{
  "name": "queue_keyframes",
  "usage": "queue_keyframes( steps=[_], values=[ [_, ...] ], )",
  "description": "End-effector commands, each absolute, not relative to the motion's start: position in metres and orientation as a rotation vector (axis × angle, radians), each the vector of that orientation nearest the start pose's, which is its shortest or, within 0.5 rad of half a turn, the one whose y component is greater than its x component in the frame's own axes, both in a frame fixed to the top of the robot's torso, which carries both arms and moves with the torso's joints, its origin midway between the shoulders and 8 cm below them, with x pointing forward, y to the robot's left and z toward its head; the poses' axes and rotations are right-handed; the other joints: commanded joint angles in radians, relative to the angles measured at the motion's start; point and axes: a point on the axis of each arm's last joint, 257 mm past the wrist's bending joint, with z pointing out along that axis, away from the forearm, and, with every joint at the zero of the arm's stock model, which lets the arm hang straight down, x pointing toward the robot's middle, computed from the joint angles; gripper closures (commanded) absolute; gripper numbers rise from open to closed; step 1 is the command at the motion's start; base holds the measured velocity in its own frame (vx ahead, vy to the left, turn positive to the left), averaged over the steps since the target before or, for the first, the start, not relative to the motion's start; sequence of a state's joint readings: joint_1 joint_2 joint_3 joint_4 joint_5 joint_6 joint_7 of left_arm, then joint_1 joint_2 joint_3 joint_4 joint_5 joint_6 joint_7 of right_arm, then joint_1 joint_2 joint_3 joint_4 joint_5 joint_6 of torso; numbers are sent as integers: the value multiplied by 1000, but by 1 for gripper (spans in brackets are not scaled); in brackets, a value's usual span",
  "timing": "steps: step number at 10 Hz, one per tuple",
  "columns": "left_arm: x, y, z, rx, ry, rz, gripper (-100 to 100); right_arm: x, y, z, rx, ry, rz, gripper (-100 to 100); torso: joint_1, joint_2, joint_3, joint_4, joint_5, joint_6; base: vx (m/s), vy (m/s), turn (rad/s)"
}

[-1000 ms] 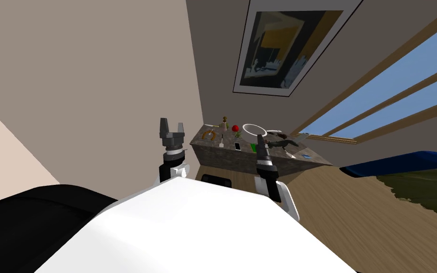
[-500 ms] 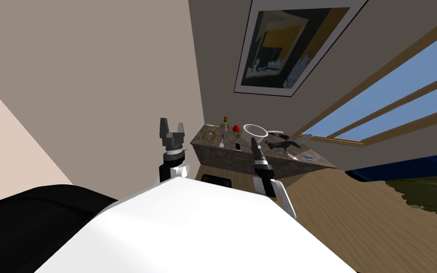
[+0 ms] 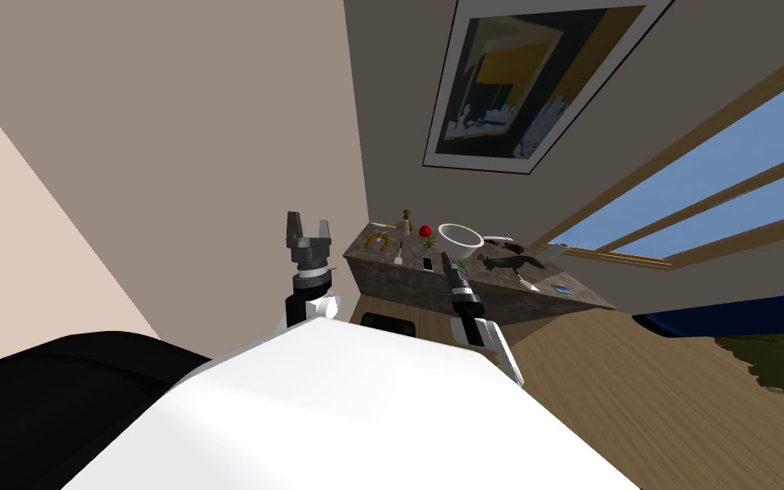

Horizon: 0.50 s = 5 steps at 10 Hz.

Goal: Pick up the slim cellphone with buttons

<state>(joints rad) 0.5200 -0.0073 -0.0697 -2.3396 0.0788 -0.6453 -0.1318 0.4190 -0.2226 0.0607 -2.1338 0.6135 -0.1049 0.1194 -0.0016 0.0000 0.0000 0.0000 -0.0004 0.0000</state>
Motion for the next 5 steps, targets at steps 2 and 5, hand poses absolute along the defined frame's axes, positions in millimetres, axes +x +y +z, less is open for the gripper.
queue_keyframes(
  steps=[2,5],
  values=[
    [304,267,68,-535,449,-1321,0,433,-250,-148,287,1422,479,-100,0,0,0,0,0,0,-5,-25,54],
    [304,267,68,-535,449,-1321,0,437,-254,-168,221,1477,364,-100,0,0,0,0,0,0,-2,-21,61]
  ],
)
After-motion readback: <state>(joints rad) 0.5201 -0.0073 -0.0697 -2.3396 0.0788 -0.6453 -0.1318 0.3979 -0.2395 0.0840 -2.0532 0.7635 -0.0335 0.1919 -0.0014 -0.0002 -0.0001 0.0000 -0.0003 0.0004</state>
